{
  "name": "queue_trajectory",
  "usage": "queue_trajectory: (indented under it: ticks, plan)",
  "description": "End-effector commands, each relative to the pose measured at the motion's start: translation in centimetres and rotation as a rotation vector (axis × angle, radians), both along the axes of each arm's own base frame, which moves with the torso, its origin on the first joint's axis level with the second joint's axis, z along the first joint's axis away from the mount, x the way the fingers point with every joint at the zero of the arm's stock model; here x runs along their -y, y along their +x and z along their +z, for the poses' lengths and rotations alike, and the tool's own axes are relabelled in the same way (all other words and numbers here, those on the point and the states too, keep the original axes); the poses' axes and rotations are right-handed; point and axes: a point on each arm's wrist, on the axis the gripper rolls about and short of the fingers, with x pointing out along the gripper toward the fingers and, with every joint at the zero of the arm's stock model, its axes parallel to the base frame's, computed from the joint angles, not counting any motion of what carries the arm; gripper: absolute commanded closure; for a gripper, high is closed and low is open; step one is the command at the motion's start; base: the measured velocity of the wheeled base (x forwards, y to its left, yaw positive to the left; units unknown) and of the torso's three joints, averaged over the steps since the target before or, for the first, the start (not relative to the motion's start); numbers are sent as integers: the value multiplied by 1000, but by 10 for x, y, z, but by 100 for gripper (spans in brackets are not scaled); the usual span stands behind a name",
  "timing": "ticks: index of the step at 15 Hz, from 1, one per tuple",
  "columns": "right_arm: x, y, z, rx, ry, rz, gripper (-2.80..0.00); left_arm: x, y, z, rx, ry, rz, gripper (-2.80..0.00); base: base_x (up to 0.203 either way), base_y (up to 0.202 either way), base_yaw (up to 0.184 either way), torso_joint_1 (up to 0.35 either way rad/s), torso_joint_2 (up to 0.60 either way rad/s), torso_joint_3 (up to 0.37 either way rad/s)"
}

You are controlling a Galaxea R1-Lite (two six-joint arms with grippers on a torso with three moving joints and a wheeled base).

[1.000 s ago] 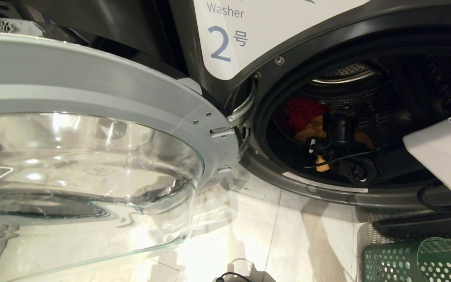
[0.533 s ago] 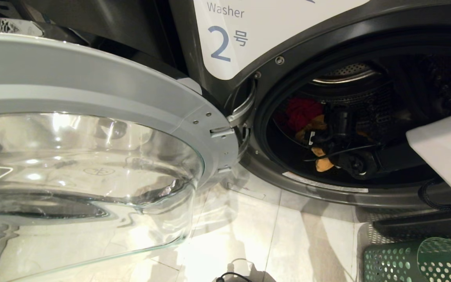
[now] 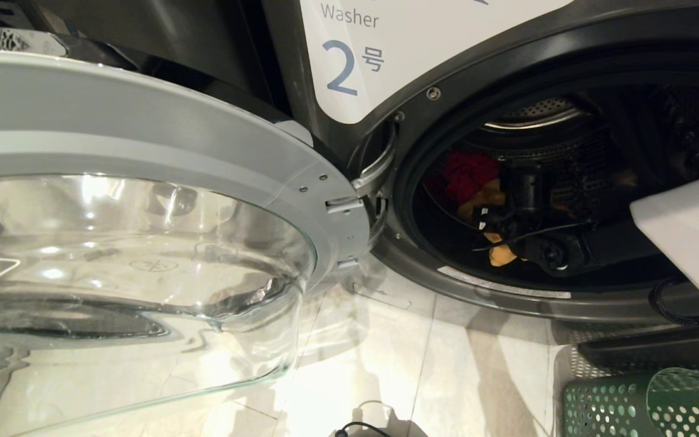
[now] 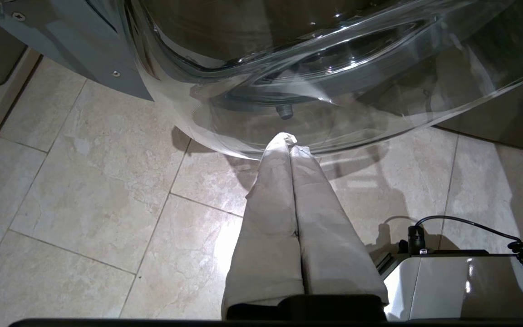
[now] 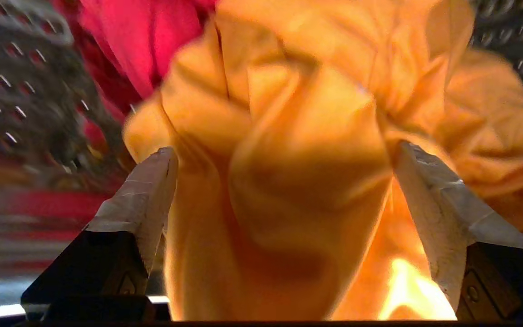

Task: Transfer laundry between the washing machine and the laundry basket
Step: Pick a cloth and place it into the basket

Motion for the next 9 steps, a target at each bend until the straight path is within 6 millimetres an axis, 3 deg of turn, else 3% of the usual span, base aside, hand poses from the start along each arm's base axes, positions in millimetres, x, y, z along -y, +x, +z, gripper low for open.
queue_trajectory:
  ticks: [1,5,9]
  plan:
    - [5,0,0,-30,-5,-16,-280,0,0,0,0,0,0,0,0,0,0,0,0,0]
    - [7,-6,-4,-135,22,-34,-280,0,0,0,0,0,0,0,0,0,0,0,0,0]
    - [6,4,-2,-130,44,-44,-280,0,0,0,0,0,0,0,0,0,0,0,0,0]
